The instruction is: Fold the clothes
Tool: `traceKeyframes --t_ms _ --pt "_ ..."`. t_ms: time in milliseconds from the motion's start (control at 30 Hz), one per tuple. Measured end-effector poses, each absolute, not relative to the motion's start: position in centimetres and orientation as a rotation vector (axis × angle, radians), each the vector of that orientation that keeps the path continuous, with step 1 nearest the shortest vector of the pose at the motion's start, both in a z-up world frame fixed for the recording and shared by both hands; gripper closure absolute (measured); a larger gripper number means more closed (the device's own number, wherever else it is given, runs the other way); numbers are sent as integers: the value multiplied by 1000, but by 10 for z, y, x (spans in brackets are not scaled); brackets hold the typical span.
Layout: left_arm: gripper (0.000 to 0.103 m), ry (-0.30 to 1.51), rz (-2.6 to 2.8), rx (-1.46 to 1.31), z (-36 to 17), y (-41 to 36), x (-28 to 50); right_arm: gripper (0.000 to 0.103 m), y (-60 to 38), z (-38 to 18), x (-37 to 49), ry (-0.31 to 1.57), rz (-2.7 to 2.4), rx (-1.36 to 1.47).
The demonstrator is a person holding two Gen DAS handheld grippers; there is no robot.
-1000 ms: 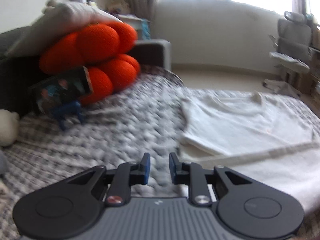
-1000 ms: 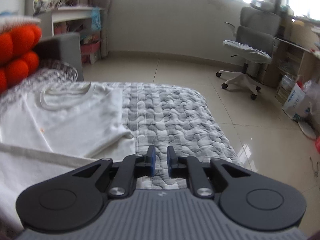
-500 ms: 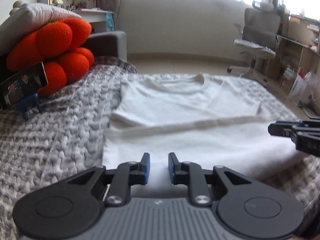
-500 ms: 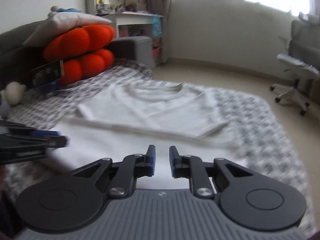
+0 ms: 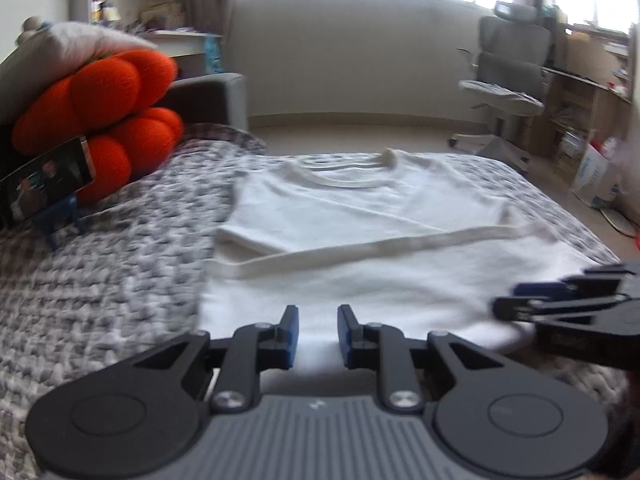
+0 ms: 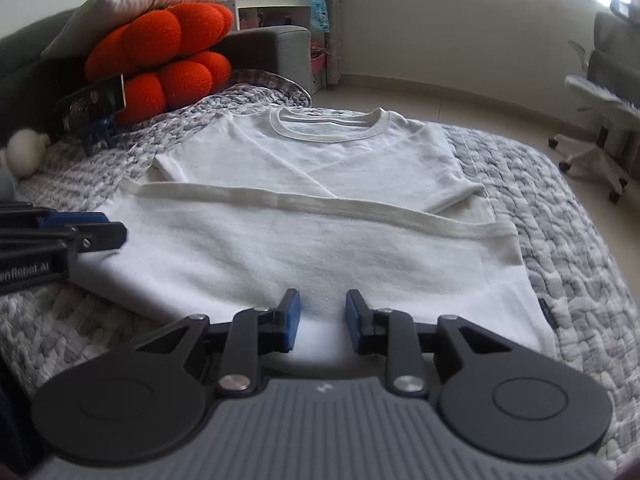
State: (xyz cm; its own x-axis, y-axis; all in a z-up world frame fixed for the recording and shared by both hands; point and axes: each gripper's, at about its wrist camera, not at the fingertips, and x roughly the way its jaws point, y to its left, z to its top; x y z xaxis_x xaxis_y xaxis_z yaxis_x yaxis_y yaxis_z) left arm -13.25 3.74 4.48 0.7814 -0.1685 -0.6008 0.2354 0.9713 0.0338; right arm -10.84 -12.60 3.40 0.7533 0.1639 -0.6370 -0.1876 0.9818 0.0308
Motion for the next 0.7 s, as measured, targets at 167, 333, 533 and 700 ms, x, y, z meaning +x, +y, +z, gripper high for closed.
traceKeyframes --t_ms 167,333,533,700 --pt "81 668 -201 132 29 28 -127 74 -129 31 -108 687 200 -40" --pt "81 661 -201 135 35 29 -130 74 -131 35 -108 679 205 -16" --pt "80 661 -208 120 34 32 -134 71 -128 36 -112 681 243 -21" --pt "77 664 -213 104 33 39 -134 71 -126 32 -111 688 240 -73"
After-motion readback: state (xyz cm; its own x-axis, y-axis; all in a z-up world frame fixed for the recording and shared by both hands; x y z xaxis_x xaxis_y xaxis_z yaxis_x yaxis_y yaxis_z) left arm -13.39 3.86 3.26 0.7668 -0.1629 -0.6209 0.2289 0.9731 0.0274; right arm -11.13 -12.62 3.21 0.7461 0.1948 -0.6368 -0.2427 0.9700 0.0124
